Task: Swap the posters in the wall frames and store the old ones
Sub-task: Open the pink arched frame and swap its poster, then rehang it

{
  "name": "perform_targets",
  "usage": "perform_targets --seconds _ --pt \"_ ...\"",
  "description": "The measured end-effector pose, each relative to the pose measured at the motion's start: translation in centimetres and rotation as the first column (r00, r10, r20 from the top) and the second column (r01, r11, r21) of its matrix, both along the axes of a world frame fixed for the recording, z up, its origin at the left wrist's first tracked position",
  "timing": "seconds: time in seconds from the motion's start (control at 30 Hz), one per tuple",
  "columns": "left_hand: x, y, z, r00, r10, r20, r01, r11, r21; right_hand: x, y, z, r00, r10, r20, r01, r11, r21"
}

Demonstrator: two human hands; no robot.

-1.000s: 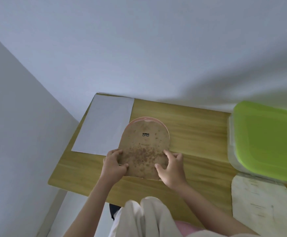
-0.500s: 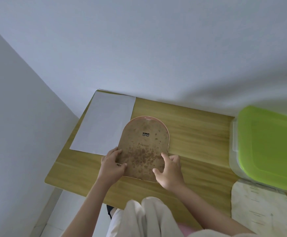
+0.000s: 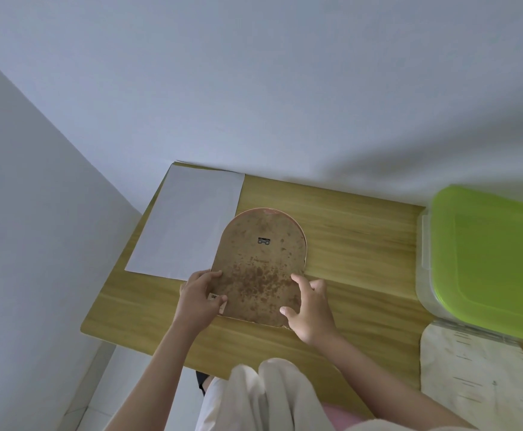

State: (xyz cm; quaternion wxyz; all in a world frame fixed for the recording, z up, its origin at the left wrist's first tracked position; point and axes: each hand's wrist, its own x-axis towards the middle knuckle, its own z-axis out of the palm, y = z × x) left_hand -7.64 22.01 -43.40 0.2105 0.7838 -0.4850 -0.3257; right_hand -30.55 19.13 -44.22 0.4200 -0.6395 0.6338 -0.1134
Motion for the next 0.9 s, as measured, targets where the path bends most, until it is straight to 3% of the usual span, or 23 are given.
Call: perform_targets --seconds 0.5,0.9 --pt "0.4 -0.7 -0.5 1.000 0.015 0.027 -0.013 0.998 -0.057 -0.9 -0.9 -0.1 0.998 0.024 0.051 -0.026 0.999 0.043" --pt "0.6 -1.1 -1.2 0.999 0.023 0.048 -0.021 0.999 -0.028 -0.8 -1.9 0.2 0.993 0.098 -0.064 -0.095 0.994 0.045"
